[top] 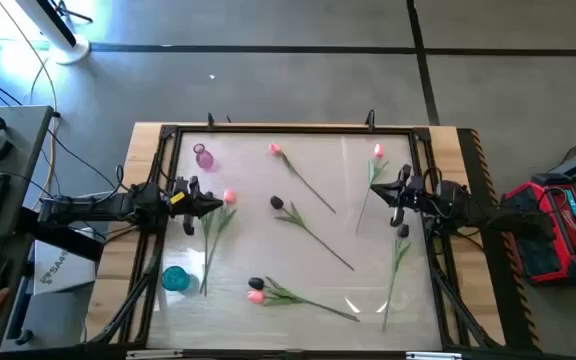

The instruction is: Sort flowers into vase by color

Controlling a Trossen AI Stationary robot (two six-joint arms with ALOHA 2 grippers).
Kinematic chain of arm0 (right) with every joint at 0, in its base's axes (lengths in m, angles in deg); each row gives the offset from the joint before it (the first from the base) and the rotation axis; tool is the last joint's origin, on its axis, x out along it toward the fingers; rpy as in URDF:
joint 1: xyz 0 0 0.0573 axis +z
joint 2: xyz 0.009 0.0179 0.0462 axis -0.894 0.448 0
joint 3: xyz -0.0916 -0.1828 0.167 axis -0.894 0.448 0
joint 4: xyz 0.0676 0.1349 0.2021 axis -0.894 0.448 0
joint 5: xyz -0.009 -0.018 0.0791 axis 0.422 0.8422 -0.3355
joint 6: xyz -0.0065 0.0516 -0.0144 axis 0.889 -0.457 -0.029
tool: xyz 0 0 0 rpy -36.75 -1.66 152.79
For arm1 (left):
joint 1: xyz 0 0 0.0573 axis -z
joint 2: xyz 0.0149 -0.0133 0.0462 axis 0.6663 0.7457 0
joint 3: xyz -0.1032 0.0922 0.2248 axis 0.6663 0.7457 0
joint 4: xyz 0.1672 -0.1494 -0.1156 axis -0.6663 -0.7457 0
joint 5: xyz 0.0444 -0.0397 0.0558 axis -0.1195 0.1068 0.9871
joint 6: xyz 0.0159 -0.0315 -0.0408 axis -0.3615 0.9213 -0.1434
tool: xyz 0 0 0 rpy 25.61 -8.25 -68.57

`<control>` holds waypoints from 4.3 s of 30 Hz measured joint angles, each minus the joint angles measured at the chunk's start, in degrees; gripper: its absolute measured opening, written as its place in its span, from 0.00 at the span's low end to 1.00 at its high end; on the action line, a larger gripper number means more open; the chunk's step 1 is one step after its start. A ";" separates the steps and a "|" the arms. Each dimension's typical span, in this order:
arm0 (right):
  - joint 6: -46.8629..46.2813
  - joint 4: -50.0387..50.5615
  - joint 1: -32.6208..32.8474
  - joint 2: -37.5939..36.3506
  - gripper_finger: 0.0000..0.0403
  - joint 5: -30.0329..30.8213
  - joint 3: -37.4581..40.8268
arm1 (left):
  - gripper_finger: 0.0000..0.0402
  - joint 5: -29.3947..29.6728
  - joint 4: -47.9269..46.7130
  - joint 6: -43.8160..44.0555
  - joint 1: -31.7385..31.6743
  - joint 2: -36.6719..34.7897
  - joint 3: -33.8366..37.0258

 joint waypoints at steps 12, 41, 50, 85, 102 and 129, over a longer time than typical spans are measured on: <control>0.00 0.01 -0.01 -0.01 0.00 -0.01 0.01 | 0.00 -0.02 -0.01 0.00 -0.02 -0.01 -0.02; 0.00 0.00 0.00 -0.02 0.00 -0.02 0.00 | 0.00 -0.01 -0.02 0.00 -0.02 0.00 -0.02; 0.00 0.00 0.00 -0.02 0.00 0.00 0.02 | 0.00 0.00 0.00 -4.79 -0.02 0.00 -0.01; -23.89 -4.65 -0.04 0.30 0.00 18.76 -1.21 | 0.00 2.27 4.16 -16.35 -0.01 0.00 -0.02; -23.20 -0.45 -0.72 30.45 0.01 17.02 -18.22 | 0.00 19.08 9.53 -24.00 -0.02 0.00 -0.02; -10.88 31.51 -15.74 101.13 0.31 -1.68 -76.64 | 0.10 27.07 10.08 -14.83 -6.84 10.79 -0.02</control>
